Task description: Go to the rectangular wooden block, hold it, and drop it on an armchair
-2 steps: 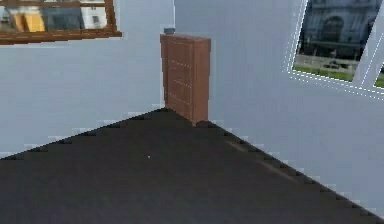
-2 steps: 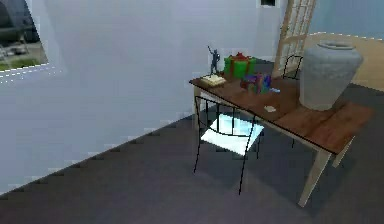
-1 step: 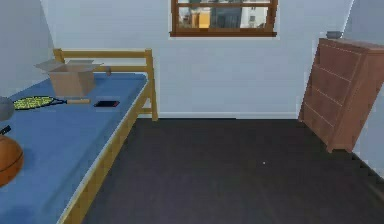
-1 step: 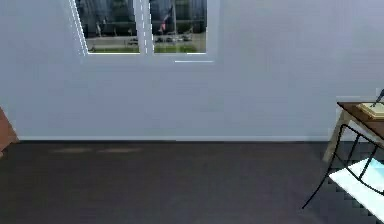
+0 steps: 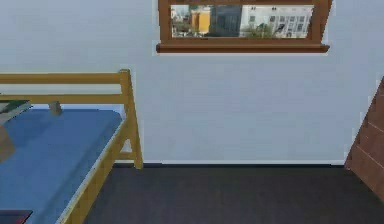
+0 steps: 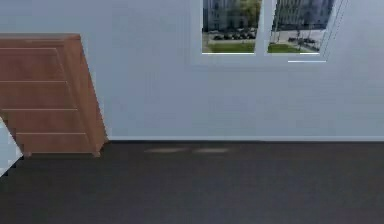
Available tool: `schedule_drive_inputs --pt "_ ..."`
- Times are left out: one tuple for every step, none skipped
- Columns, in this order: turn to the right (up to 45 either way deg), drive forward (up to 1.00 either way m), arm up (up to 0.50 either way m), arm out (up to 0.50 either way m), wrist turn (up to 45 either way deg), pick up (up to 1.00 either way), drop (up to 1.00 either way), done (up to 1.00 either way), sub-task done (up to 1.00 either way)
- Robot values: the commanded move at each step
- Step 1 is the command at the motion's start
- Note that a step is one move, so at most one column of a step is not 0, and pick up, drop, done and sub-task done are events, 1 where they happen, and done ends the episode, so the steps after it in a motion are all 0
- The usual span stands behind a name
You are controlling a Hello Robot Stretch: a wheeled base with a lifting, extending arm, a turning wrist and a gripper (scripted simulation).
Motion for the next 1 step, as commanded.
schedule_drive_inputs --pt "0.0 0.9 0.0 0.0 0.0 0.0 0.0 0.0 0.0"
